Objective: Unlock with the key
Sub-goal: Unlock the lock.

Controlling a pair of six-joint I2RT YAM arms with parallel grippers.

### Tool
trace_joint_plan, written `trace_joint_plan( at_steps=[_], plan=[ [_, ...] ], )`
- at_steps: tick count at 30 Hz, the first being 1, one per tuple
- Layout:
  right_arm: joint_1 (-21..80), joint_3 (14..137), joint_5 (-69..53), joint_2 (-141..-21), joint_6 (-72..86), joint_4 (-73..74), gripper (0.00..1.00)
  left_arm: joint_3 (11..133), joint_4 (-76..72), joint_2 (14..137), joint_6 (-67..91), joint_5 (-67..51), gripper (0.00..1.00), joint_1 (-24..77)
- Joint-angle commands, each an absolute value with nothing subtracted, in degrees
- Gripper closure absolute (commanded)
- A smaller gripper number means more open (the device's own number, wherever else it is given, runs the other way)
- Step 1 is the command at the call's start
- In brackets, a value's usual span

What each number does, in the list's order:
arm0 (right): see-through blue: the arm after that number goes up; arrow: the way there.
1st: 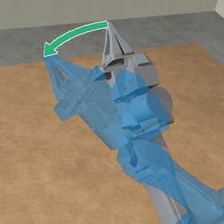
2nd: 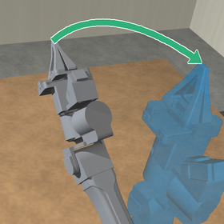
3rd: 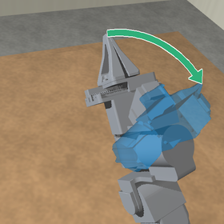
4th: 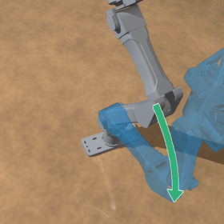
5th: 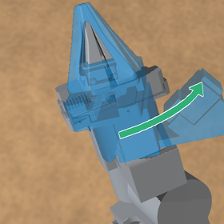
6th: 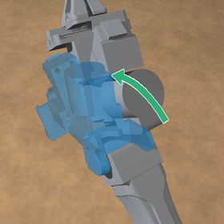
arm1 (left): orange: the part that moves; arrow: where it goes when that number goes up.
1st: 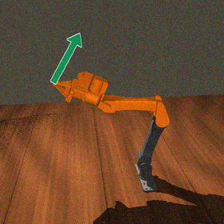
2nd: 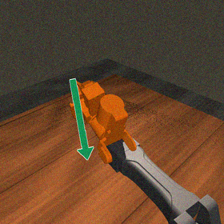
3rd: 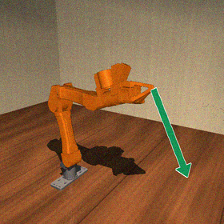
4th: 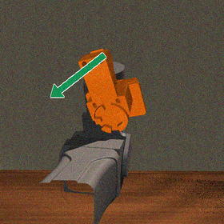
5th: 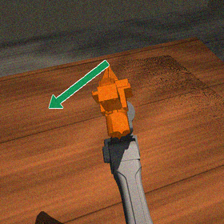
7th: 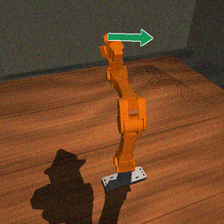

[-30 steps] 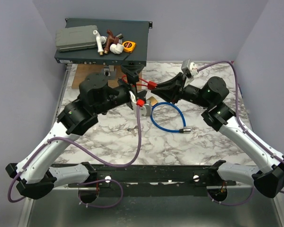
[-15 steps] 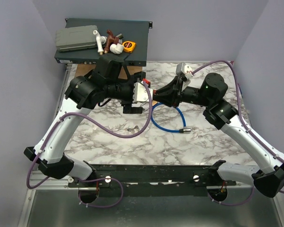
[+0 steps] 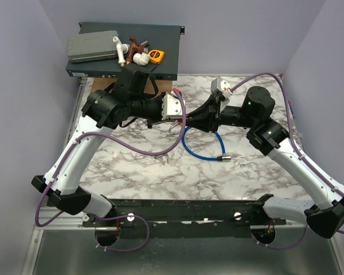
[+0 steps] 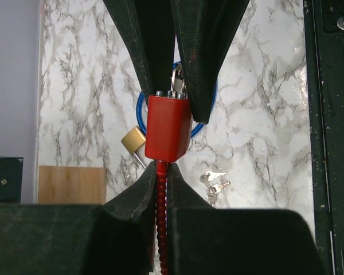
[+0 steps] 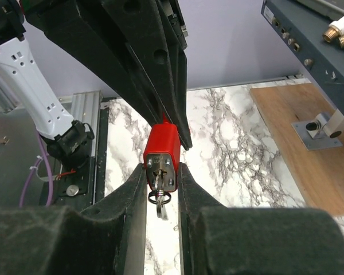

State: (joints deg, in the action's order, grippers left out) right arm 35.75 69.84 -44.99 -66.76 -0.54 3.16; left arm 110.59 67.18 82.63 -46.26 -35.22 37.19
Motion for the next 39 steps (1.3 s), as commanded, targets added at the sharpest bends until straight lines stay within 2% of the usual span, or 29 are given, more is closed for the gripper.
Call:
trace_joint_plan(
  at_steps=[1,4,5,6,9,13,22,39],
  plan=[
    [36.55,71.81,-47.39,-67.74,-0.18,1.19,0.99,108.72,65.08,83.13,-42.92,-38.95,0.95,38.39],
    [36.98,71.72,-47.89,-68.09,1.55,0.79,0.98,107.11,65.96,82.63,-43.03,-39.29,0.95,39.44],
    [37.0,71.72,-47.97,-68.2,1.66,0.76,0.92,106.55,65.66,82.45,-42.55,-39.21,1.0,39.73],
    [37.0,71.72,-47.92,-68.07,1.76,0.83,0.81,105.99,65.22,82.08,-41.78,-39.27,1.0,39.87],
    [37.0,71.84,-45.53,-66.96,0.64,2.95,0.6,104.92,63.59,80.94,-38.59,-39.21,1.0,39.82],
    [37.0,74.21,-40.3,-65.16,-2.52,8.9,0.54,102.75,62.14,78.54,-36.87,-37.94,1.0,39.28],
    [37.0,76.64,-36.3,-62.27,-5.84,19.85,0.54,100.46,62.66,74.99,-33.79,-35.42,1.0,38.96],
    [36.98,77.79,-44.02,-66.54,-1.42,17.59,0.66,99.05,61.53,74.17,-35.09,-33.23,1.0,39.02]
  ],
)
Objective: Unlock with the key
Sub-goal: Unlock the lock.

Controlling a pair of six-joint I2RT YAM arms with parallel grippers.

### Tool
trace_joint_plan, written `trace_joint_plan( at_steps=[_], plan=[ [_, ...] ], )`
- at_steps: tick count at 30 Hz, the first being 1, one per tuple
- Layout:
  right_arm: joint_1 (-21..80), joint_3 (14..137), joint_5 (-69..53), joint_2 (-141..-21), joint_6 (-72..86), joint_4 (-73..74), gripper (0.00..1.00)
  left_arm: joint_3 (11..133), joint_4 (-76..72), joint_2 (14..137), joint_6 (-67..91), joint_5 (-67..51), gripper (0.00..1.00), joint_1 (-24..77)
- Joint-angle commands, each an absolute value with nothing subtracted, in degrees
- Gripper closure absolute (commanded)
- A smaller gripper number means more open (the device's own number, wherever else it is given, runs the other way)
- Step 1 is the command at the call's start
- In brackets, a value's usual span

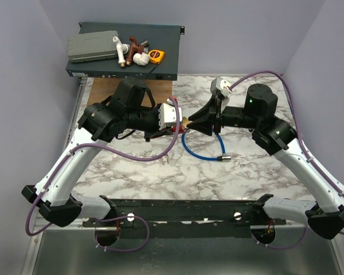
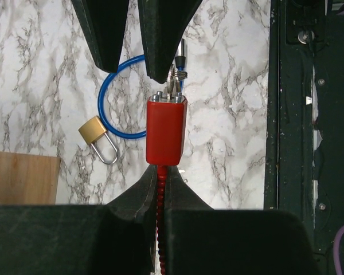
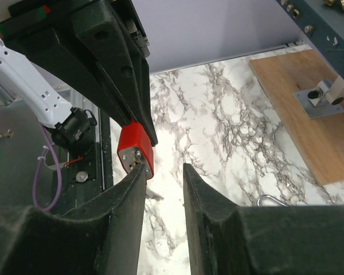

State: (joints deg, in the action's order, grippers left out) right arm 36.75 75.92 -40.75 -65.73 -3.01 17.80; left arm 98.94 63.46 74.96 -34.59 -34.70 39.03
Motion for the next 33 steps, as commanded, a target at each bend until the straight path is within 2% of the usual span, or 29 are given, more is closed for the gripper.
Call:
trace_joint_plan(
  at_steps=[1,6,11,20,23,29,33],
  plan=[
    [37.0,77.62,-44.15,-66.7,-1.25,17.58,0.66,99.06,61.45,74.18,-35.24,-32.99,1.0,39.02],
    [37.0,76.84,-43.3,-66.71,-1.46,18.38,0.65,99.53,60.92,74.44,-35.34,-31.91,1.0,39.03],
    [37.0,76.71,-34.17,-65.32,-2.76,18.72,0.51,99.59,61.15,74.66,-35.68,-31.61,1.0,39.02],
    [36.98,78.03,-27.71,-64.14,-3.33,18.9,0.48,99.58,61.76,74.88,-36.59,-31.47,1.0,39.29],
    [37.0,78.2,-29.66,-63.46,-3.43,18.91,0.48,99.49,61.72,74.97,-36.74,-31.21,1.0,39.45],
    [36.96,78.23,-41.36,-64.41,-2.03,19.49,0.48,100.39,61.77,75.4,-36.77,-31.23,1.0,39.69],
    [37.0,77.7,-43.14,-65.27,-1.72,19.68,0.49,100.94,61.88,75.45,-36.74,-31.2,1.0,39.83]
  ],
)
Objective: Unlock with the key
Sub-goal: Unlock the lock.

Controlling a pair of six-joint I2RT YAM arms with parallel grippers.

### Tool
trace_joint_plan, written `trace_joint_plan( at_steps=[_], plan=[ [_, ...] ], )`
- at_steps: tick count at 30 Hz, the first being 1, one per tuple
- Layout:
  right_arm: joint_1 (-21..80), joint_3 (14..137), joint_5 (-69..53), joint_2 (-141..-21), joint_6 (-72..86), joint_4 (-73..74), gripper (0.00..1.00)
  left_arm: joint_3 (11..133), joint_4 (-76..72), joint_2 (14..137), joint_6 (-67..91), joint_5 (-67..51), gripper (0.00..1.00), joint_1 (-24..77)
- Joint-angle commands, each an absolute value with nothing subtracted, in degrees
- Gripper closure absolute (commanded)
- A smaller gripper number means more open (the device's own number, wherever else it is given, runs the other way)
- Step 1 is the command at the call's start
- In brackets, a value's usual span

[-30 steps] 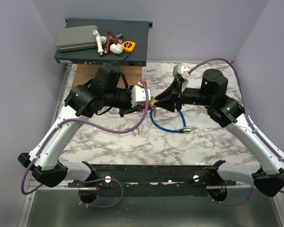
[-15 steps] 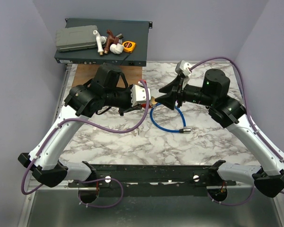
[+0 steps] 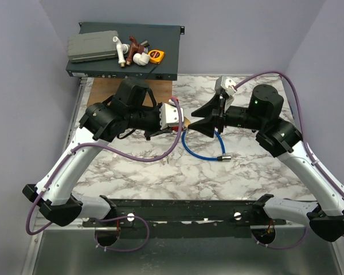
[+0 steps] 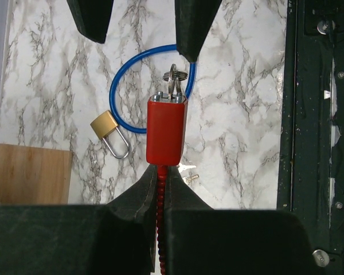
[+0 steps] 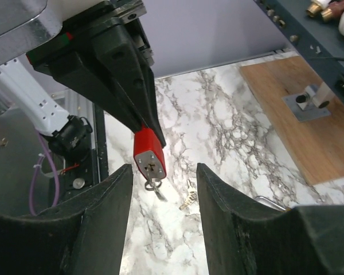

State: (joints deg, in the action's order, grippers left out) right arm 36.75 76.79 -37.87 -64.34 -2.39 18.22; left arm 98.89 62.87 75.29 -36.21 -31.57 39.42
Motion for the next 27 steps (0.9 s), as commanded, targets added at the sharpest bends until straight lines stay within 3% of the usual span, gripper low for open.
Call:
trace_joint_plan(
  at_steps=[1,17,19,24,27],
  plan=[
    [37.0,77.7,-43.39,-65.43,-1.78,19.77,0.49,100.99,61.88,75.49,-36.74,-31.07,1.0,39.94],
    [37.0,76.38,-43.51,-66.68,-2.2,20.57,0.61,102.7,62.24,76.38,-36.73,-30.86,1.0,40.4],
    [37.0,76.26,-43.27,-66.57,-2.2,20.44,0.67,102.75,62.32,76.38,-36.73,-30.92,1.0,40.35],
    [37.0,76.03,-41.25,-66.69,-1.61,20.16,0.99,103.22,62.4,76.38,-36.74,-30.84,1.0,40.46],
    [37.0,75.92,-40.17,-66.86,-0.36,19.37,0.99,103.71,62.28,76.38,-36.74,-30.69,1.0,40.66]
  ],
)
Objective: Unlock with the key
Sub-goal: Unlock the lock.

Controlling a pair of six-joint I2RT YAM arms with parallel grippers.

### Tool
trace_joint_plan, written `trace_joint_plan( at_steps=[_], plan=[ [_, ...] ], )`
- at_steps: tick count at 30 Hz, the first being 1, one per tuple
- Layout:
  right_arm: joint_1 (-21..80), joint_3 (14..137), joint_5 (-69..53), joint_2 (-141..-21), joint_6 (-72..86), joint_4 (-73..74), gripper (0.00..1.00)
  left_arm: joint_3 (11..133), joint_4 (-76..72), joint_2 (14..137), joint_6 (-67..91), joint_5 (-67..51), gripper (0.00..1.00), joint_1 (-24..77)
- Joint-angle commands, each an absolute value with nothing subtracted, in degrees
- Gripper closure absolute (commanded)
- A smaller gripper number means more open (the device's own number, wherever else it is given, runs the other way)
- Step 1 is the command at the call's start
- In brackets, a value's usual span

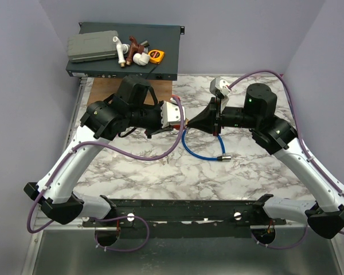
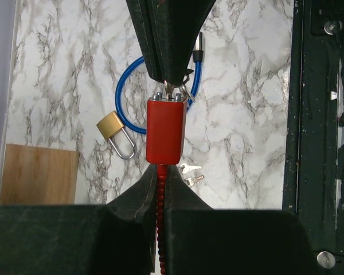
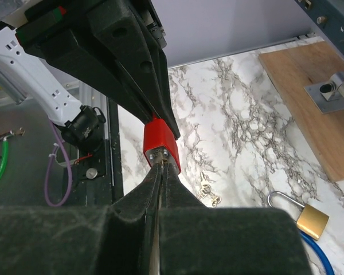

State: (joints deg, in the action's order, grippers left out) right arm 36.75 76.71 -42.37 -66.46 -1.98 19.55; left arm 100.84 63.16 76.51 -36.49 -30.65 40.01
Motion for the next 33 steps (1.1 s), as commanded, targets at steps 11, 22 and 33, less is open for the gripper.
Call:
trace_joint_plan(
  at_steps=[11,22,33],
  plan=[
    [37.0,72.93,-41.67,-68.91,6.59,14.72,0.99,106.62,61.08,76.64,-36.39,-28.83,1.0,41.23],
    [36.76,70.5,-38.4,-70.84,20.72,5.46,0.99,104.6,56.94,74.62,-42.21,-23.17,1.0,43.25],
    [32.98,70.75,-46.4,-73.79,35.07,0.57,0.99,93.28,47.35,68.61,-52.31,-15.77,1.0,46.76]
  ],
)
